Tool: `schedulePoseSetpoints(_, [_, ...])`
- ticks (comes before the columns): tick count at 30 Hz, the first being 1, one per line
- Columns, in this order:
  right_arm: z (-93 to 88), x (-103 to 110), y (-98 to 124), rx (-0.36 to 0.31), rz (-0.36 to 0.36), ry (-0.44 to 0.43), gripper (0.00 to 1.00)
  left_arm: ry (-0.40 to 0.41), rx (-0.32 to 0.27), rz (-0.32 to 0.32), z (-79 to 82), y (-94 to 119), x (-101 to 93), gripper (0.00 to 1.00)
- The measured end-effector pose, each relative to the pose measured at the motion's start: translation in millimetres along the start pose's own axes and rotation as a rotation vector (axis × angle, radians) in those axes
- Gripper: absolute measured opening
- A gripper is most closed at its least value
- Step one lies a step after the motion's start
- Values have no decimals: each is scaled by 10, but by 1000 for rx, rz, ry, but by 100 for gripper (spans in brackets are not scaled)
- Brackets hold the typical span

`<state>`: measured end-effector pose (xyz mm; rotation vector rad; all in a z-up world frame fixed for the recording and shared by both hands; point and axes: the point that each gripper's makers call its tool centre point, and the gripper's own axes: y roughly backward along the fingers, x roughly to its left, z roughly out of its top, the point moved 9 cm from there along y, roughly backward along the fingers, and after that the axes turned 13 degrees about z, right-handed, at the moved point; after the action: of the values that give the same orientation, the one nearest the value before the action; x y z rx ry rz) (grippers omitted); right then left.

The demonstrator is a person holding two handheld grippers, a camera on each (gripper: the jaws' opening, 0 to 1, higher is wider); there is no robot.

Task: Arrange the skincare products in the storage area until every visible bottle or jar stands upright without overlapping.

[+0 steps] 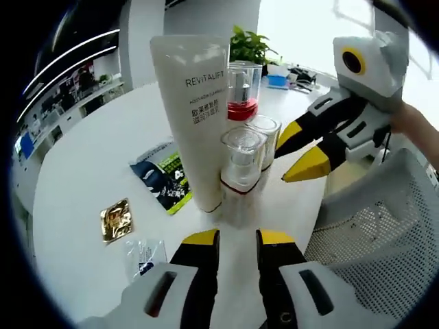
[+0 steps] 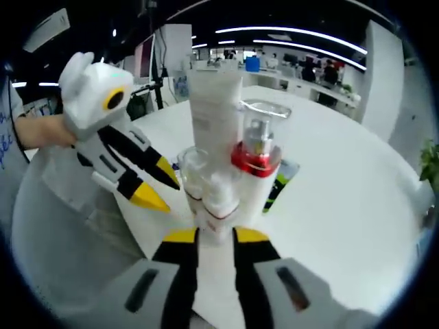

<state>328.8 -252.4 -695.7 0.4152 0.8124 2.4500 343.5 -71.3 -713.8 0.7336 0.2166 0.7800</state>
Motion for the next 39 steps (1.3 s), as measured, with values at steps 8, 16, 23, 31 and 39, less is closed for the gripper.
schedulePoseSetpoints(8, [123, 54, 122, -10, -25, 11, 34, -2, -35, 10, 32, 244, 137, 31])
schedulePoseSetpoints(16, [283, 131, 237, -25, -42, 36, 48, 2, -69, 41, 34, 525, 321, 43])
schedulePoseSetpoints(23, [386, 219, 310, -26, -62, 40, 63, 7, -80, 53, 41, 716, 419, 57])
schedulePoseSetpoints(31, [492, 261, 399, -49, -93, 36, 78, -46, -52, 81, -9, 932, 495, 72])
schedulePoseSetpoints(39, [569, 323, 441, -63, -106, 38, 86, -1, -49, 115, -49, 1191, 646, 83])
